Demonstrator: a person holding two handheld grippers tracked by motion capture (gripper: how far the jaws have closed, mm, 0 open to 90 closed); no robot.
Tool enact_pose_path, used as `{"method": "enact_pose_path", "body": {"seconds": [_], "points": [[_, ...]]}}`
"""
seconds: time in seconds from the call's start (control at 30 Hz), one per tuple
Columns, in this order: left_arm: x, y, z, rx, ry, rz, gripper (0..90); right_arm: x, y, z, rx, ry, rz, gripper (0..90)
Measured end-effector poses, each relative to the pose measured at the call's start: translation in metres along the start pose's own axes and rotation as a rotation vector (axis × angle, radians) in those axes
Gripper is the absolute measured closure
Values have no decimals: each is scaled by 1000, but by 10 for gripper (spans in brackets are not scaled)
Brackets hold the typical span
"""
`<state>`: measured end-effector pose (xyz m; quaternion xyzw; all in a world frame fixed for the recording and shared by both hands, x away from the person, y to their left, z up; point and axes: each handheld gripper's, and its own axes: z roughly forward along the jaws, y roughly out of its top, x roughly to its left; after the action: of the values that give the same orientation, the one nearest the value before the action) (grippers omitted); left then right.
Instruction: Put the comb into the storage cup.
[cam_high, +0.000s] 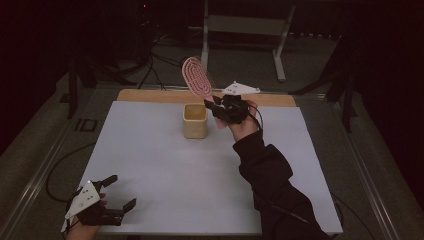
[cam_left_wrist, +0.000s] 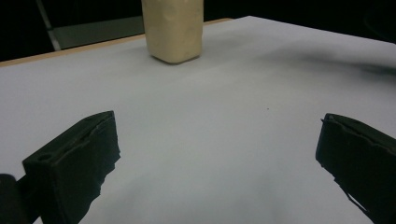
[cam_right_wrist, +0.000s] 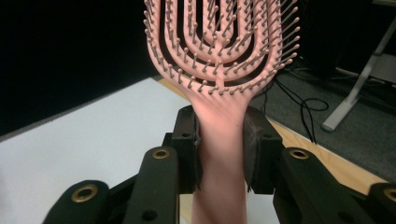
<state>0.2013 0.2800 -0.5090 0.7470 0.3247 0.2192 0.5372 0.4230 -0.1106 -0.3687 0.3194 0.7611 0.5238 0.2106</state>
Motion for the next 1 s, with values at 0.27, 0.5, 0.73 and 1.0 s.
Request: {"method": "enact_pose_path", "body": {"seconds": [0.27,0.5,0.73,1.0], "points": [[0,0,0,-1,1,1,0,2,4,14,-39,-29,-10,700],[0,0,0,0,-1,-3,0,4,9,31,-49,-26,-3,700],[1,0,-1,-4,-3,-7,0,6,13,44,-85,-33,9,700],[1,0,-1,-5,-5,-10,0,2,14,58,-107,-27,40,700]]}}
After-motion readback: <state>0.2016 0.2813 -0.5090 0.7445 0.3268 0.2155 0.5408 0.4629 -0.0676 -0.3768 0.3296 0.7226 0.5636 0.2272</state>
